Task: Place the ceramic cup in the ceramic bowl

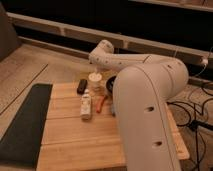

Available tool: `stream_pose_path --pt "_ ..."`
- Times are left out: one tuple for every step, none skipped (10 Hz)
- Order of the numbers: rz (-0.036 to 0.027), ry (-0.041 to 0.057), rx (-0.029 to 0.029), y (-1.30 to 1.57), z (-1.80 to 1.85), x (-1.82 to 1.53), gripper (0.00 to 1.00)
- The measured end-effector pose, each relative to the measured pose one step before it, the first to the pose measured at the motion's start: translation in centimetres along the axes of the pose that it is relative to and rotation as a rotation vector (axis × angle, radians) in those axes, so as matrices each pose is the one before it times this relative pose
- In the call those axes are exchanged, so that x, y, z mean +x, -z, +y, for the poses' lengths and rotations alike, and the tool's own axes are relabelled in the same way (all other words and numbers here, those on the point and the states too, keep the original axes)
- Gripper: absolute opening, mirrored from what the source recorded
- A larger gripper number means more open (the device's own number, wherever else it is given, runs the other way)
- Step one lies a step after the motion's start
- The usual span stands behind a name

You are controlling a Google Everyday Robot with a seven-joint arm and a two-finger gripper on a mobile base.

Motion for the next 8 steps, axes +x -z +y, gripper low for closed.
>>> stream_pose_path --pt "0.01256 -0.00918 -0.00721 -0.554 0.277 0.136 0.65" --pt "0.01363 -0.01022 -0.0056 -0.639 0.156 0.104 0.65" --pt "0.01573 -0.02008 -0.00902 -0.688 -0.027 0.063 0.65" --pt "0.01395 -0.0217 -0.00987 -0.54 -0.126 0.068 0.65" --pt "0.01925 -0.02488 -0.00896 -0.733 -0.215 0.276 0.65" --pt "0.01606 -0.01749 -0.00737 -0.645 -0.217 0.239 0.65" --pt "0.01903 -0.01367 -0.01825 -0.729 0.078 0.276 0.64" --pt "0.0111 -0.00177 -0.01825 -0.405 0.28 0.161 0.6"
